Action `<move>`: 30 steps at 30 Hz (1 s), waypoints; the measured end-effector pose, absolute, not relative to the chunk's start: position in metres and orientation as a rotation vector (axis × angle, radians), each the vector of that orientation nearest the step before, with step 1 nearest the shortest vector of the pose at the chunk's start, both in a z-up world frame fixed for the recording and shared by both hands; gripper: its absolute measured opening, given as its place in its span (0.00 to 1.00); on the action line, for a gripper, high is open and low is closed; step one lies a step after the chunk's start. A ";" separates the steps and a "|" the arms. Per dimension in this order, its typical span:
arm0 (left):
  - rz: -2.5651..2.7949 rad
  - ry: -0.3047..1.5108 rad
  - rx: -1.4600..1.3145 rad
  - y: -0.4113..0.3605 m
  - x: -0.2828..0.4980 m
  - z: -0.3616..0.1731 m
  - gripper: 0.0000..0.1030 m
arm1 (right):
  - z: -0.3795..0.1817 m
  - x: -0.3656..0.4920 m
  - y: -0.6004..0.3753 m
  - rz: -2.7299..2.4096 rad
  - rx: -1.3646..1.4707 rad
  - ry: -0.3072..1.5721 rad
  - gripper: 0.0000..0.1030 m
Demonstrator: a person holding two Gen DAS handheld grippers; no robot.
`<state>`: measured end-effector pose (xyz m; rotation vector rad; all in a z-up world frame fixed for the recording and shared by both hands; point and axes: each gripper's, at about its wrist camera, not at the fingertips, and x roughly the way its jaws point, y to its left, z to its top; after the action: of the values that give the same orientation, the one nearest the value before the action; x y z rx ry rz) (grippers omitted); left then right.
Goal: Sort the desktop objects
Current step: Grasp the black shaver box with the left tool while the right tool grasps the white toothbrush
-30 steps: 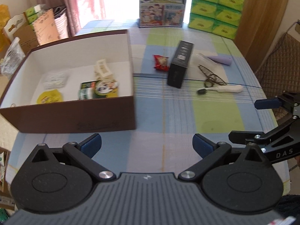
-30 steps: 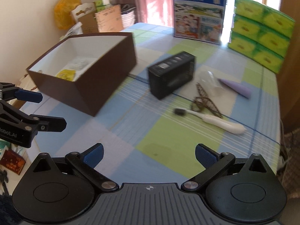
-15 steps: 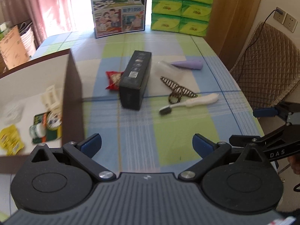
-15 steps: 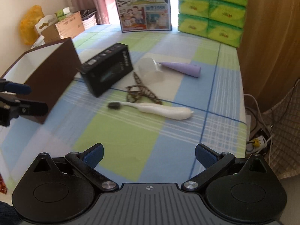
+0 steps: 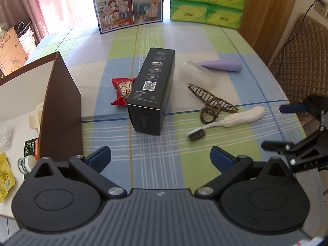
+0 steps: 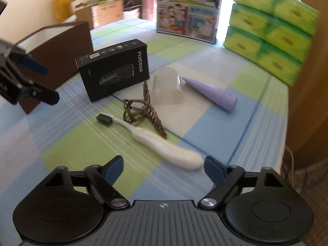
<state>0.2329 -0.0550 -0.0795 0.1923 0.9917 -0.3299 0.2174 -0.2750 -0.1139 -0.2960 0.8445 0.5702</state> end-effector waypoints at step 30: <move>-0.437 0.946 0.415 -0.082 0.324 -0.092 0.86 | -0.121 0.120 -0.291 0.352 -0.117 0.993 0.21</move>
<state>0.3242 -0.0823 -0.0922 0.4150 0.9464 -0.4371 0.1196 -0.2913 -0.1212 -0.1167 0.9925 0.3525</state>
